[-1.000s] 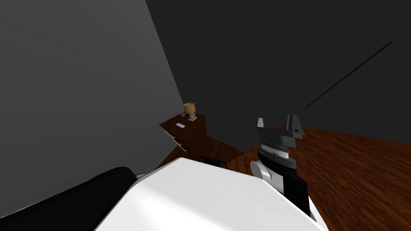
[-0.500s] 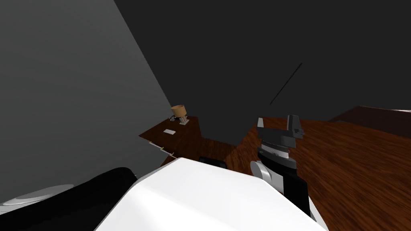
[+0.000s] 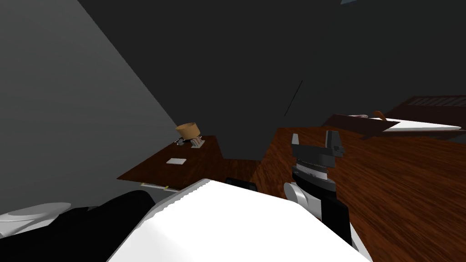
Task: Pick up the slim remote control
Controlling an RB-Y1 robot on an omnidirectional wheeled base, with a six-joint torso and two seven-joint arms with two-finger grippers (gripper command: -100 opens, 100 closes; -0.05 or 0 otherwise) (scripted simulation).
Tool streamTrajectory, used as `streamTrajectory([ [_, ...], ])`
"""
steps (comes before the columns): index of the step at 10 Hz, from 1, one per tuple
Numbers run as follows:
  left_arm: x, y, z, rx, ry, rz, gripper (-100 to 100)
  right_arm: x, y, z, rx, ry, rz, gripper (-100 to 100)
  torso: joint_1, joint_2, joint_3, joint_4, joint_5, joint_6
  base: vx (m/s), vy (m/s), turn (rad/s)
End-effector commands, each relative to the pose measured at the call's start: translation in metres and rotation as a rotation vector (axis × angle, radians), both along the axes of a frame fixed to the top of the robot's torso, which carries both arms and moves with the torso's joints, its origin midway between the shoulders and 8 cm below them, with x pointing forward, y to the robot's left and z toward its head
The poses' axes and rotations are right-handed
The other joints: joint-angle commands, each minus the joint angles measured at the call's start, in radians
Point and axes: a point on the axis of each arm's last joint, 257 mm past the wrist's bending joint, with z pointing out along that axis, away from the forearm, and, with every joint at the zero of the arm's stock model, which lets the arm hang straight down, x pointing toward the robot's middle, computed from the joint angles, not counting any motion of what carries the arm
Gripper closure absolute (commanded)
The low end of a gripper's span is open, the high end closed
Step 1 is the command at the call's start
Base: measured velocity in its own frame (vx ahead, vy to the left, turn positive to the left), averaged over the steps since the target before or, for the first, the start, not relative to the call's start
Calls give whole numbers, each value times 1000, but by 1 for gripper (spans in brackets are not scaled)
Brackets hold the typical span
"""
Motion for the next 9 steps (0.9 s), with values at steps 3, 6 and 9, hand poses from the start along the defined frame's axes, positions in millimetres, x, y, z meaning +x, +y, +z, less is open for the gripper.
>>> streamTrajectory([
  [3,3,36,30,82,52,-121,-100,0,0,0,0,0,0,0,1,-2,-1,0,0,0,64,59,-447],
  [6,1,47,40,110,70,-177,-100,0,0,0,0,0,0,0,2,-3,-2,-1,0,0,72,77,-413],
  [9,-14,32,27,79,67,-184,-100,0,0,0,0,0,0,0,0,0,0,0,0,-2,28,73,-242],
])
